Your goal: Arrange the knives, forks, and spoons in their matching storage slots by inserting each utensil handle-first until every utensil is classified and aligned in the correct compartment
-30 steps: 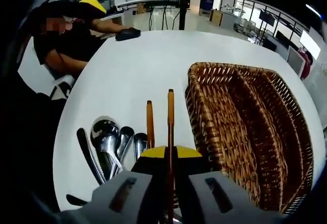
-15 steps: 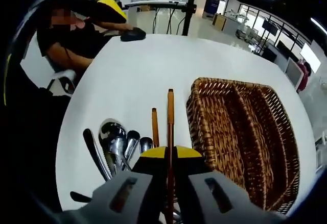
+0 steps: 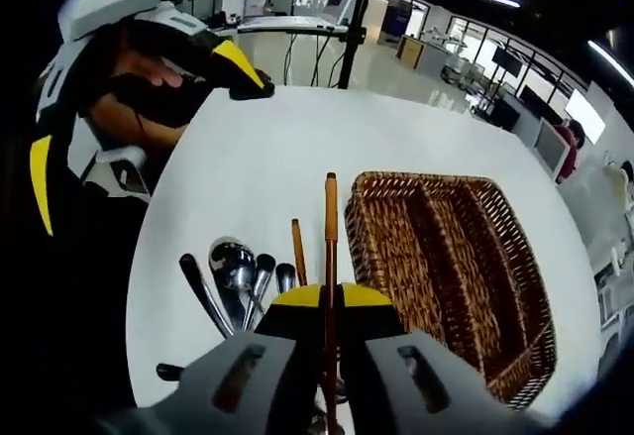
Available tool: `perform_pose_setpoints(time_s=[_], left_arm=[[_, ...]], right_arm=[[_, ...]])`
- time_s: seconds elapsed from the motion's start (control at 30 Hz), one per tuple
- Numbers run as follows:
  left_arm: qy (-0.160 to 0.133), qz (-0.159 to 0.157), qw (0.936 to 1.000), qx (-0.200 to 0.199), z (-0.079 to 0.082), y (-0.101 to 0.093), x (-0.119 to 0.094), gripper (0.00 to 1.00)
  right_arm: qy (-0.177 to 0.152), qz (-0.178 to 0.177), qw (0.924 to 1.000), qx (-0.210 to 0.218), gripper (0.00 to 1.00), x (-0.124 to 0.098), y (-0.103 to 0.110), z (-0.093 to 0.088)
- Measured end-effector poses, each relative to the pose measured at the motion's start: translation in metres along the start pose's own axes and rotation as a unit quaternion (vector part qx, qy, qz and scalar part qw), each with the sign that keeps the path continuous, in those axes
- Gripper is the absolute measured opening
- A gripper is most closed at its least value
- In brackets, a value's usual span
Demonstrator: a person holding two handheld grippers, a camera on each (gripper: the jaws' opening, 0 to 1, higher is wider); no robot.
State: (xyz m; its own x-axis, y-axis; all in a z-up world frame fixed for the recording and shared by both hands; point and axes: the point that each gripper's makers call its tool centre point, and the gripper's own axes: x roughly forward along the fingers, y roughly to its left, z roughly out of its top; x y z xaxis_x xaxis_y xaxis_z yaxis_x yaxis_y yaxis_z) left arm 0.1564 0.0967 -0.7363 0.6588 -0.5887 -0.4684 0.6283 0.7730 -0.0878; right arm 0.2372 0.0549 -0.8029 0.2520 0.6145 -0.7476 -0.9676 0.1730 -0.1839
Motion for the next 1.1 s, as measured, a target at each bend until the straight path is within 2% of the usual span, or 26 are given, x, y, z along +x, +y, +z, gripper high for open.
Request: perform_pose_setpoints(time_s=[0.2,0.57,0.8,0.93,1.1], left_arm=[[-0.003,-0.003,1.0,0.0,0.003,0.001,0.006,1.0],[-0.007,-0.005,1.0,0.005,0.005,-0.003,0.008,1.0],[-0.015,-0.001,0.9999,0.003,0.007,0.001,0.004,1.0],[-0.003,-0.006,0.9999,0.014,0.004,0.0,0.006,1.0],[-0.007,-0.008,0.9999,0.012,0.007,-0.001,0.005,1.0]], right_arm=[[-0.012,-0.019,0.9997,0.013,0.02,-0.016,-0.009,0.002],[-0.016,-0.053,0.998,0.031,0.02,-0.036,-0.03,0.002],[-0.006,-0.065,0.9973,0.033,0.02,-0.039,-0.038,0.002],[-0.004,-0.069,0.997,0.036,0.02,-0.039,-0.039,0.002],[-0.003,-0.072,0.9968,0.037,0.02,-0.039,-0.04,0.003]])
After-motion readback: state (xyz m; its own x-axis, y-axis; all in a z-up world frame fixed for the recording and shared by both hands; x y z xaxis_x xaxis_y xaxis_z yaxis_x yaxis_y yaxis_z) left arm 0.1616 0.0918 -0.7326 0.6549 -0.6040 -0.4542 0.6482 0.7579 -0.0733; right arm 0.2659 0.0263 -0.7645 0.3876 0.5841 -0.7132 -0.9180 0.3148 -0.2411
